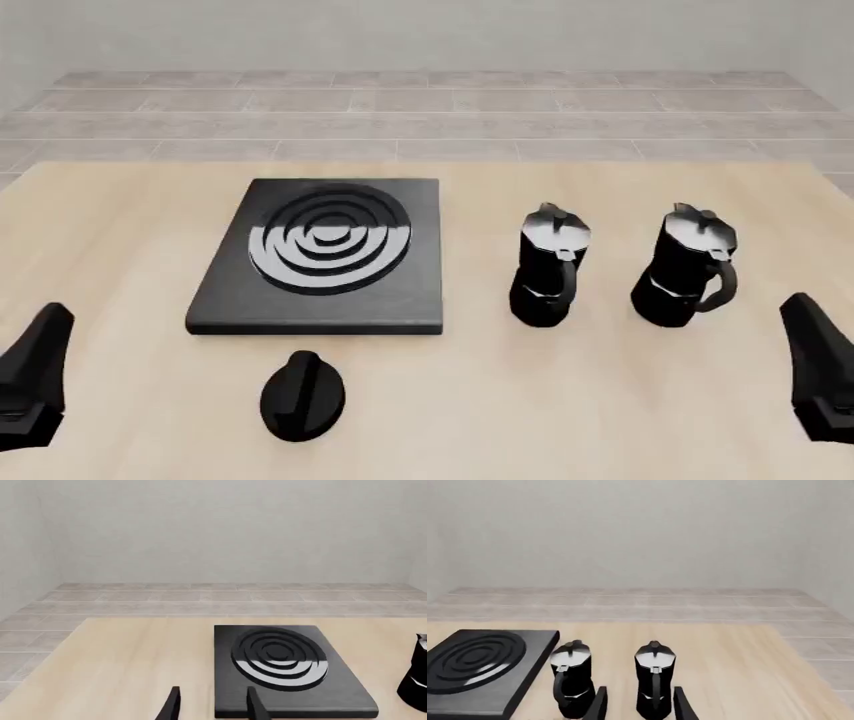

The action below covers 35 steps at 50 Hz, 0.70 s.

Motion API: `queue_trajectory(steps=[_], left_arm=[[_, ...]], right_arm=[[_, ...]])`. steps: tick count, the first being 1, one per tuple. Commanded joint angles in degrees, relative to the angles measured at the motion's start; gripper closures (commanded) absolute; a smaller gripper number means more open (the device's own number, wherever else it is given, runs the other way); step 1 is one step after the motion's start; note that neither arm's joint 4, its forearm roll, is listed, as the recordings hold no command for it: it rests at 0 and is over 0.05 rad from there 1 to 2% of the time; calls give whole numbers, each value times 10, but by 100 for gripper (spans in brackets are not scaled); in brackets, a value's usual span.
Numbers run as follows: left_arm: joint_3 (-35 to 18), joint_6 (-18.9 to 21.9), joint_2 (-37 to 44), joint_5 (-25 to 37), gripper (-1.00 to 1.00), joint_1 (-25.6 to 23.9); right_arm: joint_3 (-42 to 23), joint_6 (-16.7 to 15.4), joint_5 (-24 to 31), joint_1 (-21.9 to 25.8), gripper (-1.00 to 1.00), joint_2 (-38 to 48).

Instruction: Put both moka pots on the stove.

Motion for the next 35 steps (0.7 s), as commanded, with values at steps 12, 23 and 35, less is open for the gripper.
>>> queue_trajectory(steps=[12,23,35], left_arm=[[-1,0,3,-1,-100,0],[-1,0,3,-1,-100,0],[-1,0,3,-1,-100,0]], right_arm=[[11,-6,23,-3,-100,-7],[-5,-9,-83,15,-100,114],[-30,-7,-170,69,-100,238]])
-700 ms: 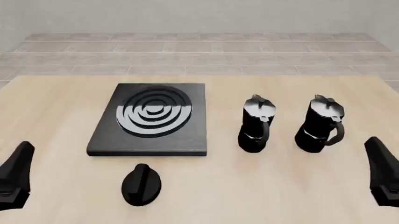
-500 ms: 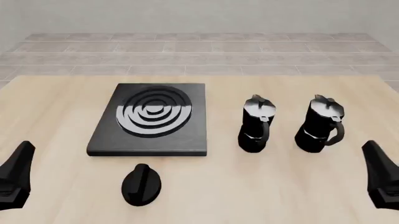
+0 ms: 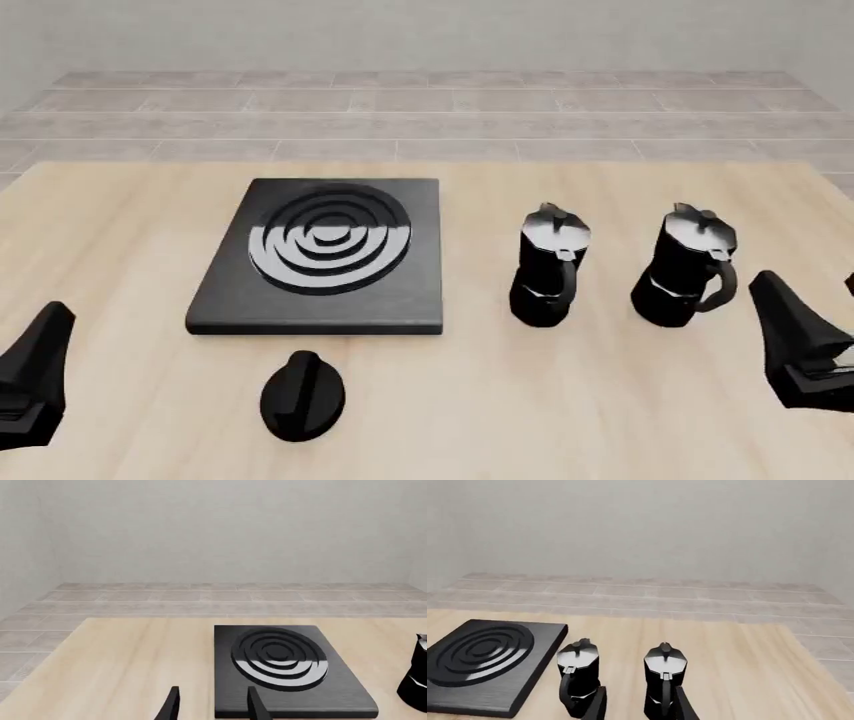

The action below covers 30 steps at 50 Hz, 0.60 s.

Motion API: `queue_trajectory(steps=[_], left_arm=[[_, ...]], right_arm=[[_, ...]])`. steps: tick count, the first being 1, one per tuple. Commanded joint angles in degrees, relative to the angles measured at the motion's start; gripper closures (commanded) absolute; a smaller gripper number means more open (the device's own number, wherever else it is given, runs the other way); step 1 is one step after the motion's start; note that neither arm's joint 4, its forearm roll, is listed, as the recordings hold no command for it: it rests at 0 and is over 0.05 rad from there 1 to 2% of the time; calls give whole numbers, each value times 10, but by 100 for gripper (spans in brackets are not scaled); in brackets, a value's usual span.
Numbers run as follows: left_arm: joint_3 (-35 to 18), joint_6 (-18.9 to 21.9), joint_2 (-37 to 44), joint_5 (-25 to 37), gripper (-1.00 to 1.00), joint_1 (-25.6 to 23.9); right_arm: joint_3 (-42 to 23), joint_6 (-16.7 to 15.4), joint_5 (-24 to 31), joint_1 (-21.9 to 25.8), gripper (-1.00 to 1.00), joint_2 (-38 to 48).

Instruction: Put both moka pots on the stove.

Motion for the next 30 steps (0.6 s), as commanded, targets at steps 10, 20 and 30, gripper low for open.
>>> queue_trajectory(steps=[10,20,30], left_arm=[[0,0,0,0,-100,0],[0,0,0,0,-100,0],[0,0,0,0,-100,0]], right_arm=[[-29,16,-130,71,-100,181],[-32,21,-176,100,-100,239],[-33,16,-226,125,-100,290]])
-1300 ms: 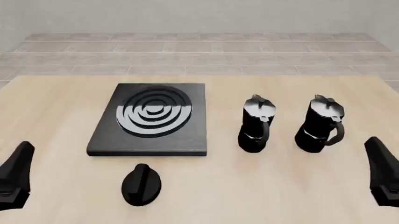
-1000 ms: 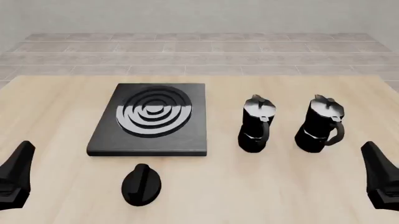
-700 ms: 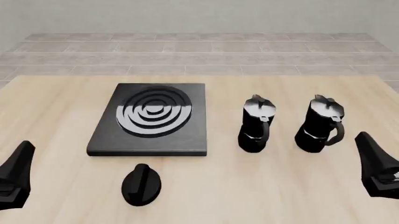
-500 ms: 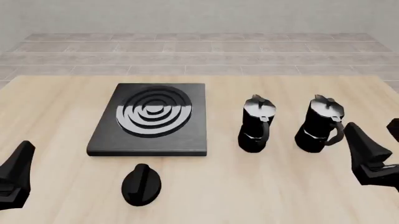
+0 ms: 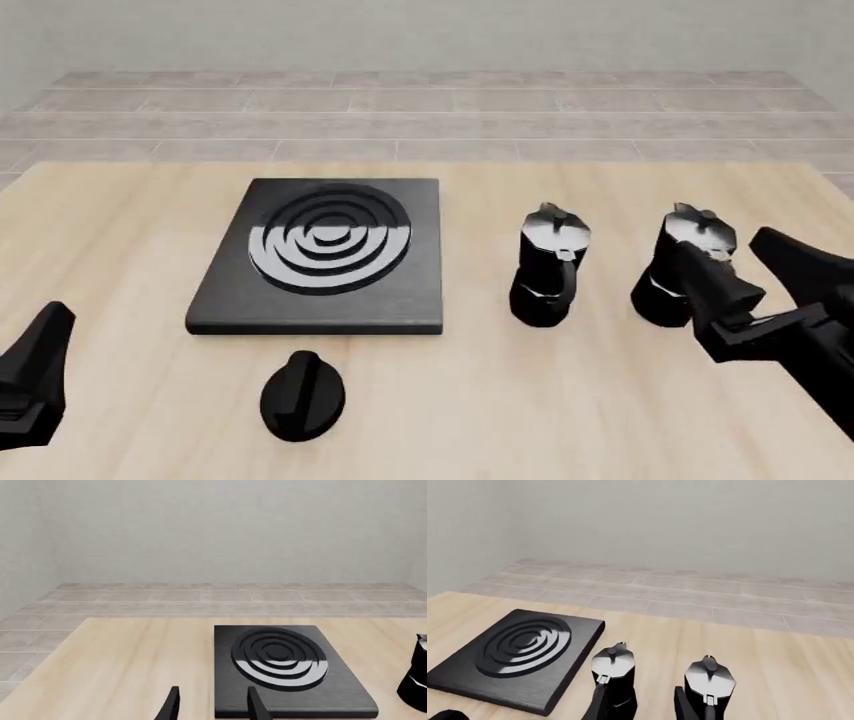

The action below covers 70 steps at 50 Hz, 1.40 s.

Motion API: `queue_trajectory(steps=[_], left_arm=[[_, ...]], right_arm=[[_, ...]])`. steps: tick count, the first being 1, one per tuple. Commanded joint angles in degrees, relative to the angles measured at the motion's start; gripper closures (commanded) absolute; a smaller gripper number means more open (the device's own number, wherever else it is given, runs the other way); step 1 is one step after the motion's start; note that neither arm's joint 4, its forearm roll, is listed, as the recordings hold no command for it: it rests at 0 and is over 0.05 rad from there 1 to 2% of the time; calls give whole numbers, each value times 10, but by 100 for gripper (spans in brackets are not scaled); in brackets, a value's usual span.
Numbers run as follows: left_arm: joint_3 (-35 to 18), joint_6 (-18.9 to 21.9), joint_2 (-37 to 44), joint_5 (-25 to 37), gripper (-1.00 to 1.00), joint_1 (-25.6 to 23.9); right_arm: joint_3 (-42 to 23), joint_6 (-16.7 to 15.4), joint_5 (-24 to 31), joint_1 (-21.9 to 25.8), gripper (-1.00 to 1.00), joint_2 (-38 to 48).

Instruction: Put both moka pots on the stove.

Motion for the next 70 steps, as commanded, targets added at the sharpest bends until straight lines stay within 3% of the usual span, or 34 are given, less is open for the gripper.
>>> queue_trajectory(steps=[1,23,51,70], left_arm=[[0,0,0,0,-100,0],[0,0,0,0,-100,0],[0,0,0,0,-100,0],[0,0,0,0,-100,0]], right_arm=[[-3,0,-55,28,-100,61],[19,6,-137,44,-100,147],[10,10,-188,74,-100,210],[-5,9,-270,81,-100,311]])
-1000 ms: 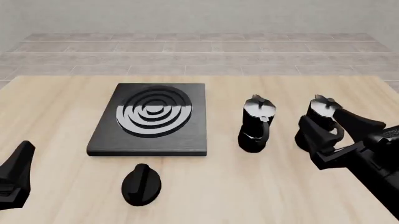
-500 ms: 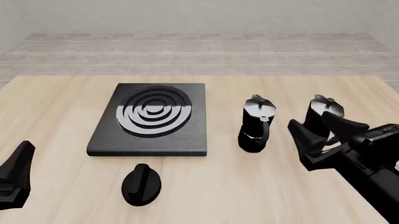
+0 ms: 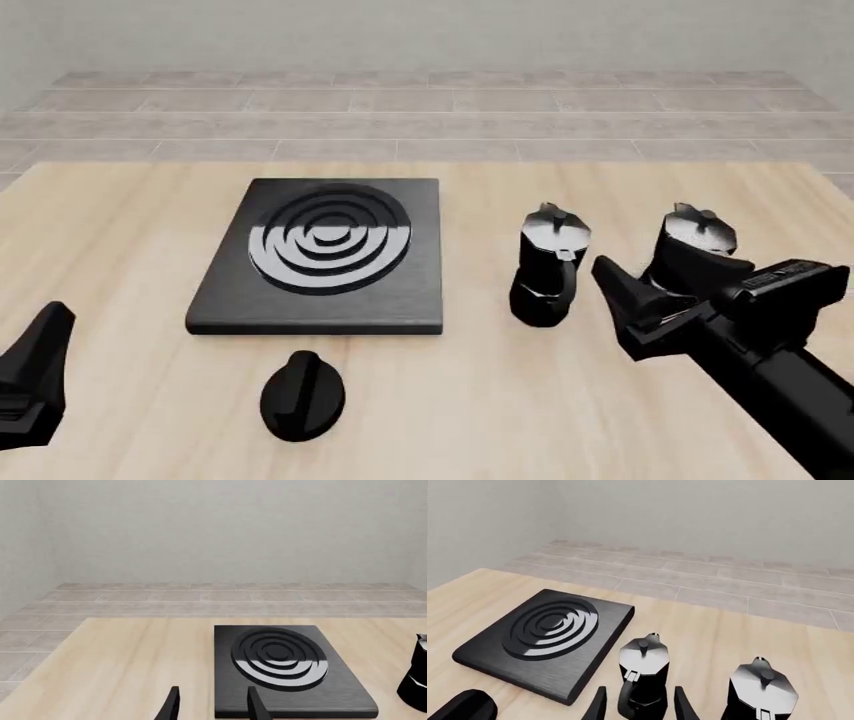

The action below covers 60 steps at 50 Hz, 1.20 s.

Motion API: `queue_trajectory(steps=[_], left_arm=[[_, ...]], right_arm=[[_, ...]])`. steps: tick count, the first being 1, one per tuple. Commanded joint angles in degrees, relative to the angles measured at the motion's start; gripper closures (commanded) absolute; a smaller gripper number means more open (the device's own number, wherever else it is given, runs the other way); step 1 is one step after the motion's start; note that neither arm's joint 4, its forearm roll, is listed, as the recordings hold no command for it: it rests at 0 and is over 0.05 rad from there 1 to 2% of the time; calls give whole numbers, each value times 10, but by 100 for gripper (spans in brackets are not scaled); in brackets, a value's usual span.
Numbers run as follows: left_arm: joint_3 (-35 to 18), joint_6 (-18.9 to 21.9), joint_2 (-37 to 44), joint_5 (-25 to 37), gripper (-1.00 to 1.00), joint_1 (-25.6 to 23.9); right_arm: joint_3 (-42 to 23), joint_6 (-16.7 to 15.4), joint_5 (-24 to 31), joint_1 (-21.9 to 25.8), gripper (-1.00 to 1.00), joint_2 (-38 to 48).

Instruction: Put both moka pots on the stove.

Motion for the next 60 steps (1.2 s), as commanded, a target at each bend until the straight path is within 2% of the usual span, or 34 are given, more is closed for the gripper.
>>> queue_trajectory(steps=[1,17,31,60], left_arm=[[0,0,0,0,-100,0],[0,0,0,0,-100,0],[0,0,0,0,-100,0],[0,0,0,0,-100,0]], right_arm=[[-7,-2,-49,6,-100,57],[-17,4,-87,3,-100,121],[-29,18,-67,16,-100,127],[-38,14,-120,28,-100,211]])
